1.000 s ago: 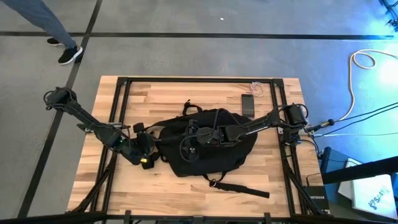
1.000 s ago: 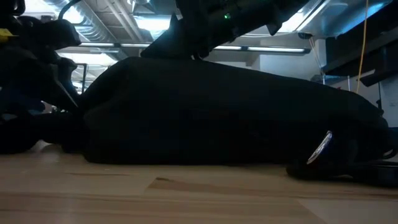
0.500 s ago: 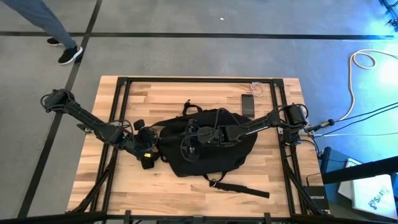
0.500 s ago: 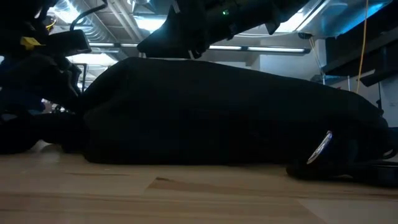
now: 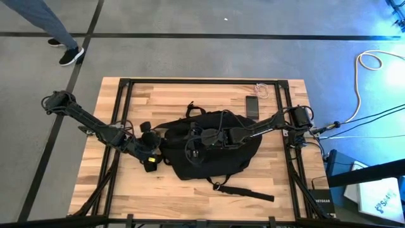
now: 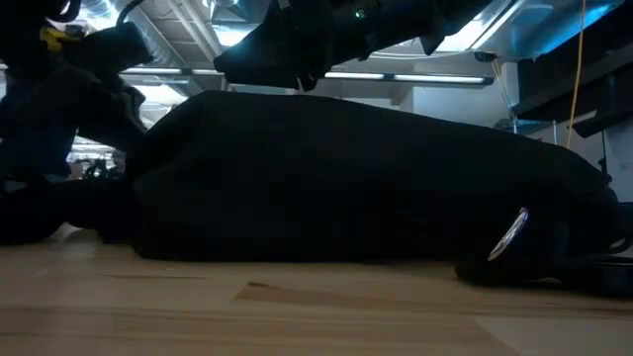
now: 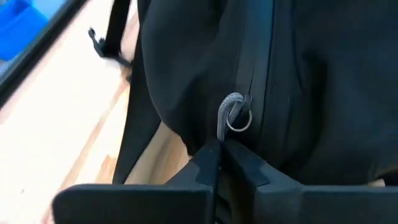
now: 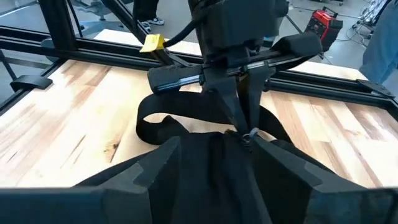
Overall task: Unpack backpack
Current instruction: Open the black backpack
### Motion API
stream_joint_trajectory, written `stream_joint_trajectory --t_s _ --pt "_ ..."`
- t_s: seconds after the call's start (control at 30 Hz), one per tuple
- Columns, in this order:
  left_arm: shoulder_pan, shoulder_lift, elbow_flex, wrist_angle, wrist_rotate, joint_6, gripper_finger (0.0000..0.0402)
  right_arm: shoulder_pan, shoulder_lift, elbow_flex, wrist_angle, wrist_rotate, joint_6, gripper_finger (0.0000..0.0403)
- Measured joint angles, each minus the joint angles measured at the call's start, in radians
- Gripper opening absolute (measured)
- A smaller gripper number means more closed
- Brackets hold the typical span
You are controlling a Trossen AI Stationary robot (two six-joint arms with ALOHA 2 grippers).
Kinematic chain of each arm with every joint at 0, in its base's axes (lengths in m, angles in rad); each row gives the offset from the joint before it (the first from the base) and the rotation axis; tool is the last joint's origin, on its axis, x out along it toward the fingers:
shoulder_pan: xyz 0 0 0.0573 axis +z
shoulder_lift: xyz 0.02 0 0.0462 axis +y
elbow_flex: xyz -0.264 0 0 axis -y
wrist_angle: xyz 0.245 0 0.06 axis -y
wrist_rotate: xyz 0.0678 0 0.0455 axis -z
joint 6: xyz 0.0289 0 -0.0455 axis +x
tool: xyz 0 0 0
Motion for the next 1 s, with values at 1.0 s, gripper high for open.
stream_joint_trajectory --t_s 1.0 --pt "-0.118 -0.021 0.091 0.026 -0.118 0.259 0.0 -0.042 0.162 0.147 0.039 0.056 0.198 0.0177"
